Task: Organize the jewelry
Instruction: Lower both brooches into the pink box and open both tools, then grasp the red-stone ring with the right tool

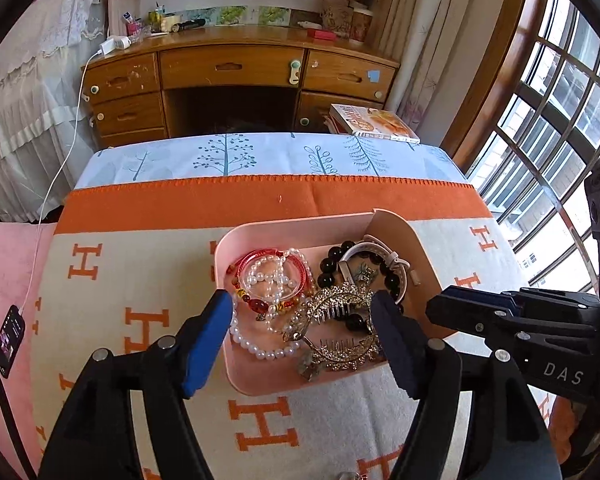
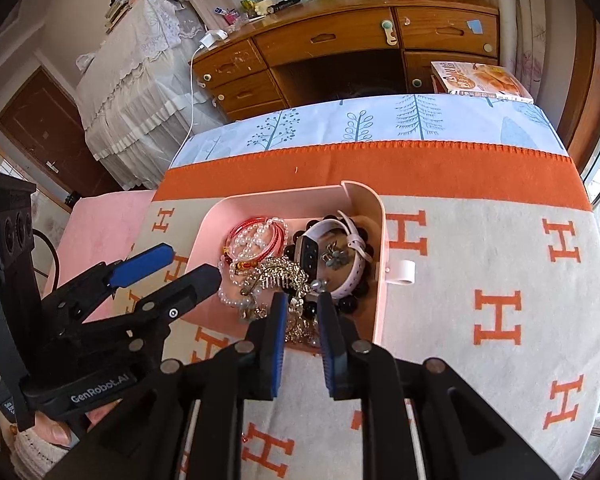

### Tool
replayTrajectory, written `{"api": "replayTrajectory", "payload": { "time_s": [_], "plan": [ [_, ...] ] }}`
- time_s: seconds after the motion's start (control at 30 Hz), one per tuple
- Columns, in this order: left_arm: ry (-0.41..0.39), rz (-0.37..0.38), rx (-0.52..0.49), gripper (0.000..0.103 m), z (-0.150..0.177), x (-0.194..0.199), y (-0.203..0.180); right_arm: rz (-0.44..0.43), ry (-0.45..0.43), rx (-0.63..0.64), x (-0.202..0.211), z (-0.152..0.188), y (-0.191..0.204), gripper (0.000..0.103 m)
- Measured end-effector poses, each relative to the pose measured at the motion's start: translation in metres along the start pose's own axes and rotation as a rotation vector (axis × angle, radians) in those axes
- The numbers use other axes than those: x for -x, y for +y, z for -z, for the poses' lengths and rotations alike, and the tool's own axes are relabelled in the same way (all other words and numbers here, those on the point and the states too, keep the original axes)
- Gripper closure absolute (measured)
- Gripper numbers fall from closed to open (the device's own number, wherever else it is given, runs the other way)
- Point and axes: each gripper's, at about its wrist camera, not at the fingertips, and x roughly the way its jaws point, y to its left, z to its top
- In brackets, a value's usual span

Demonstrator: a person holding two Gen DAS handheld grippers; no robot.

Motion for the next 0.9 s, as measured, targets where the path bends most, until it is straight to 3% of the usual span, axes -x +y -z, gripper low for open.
{"api": "replayTrajectory", "payload": {
  "time_s": [0.07,0.33,0.57,0.9],
  "plan": [
    [0.001,0.003,0.009,0.033,0.002,0.003,0.003,-0.007,-0.013,0.005,0.003,0.003,0.000,0.077],
    [-0.029,0.002,-0.011,0.033,0.019,0.031,0.004,-0.026,-0.039,0.057,0.016,0.025,0.013,0.077],
    [-0.039,0.039,-0.016,0.033,0.052,0.063,0.003,-0.063,-0.037,0.134,0.030,0.069,0.026,0.077],
    [-0.012,0.048,-0.003,0.033,0.127,0.080,0.001,-0.106,0.072,0.508,0.034,0.164,0.044,0.077]
  ]
}}
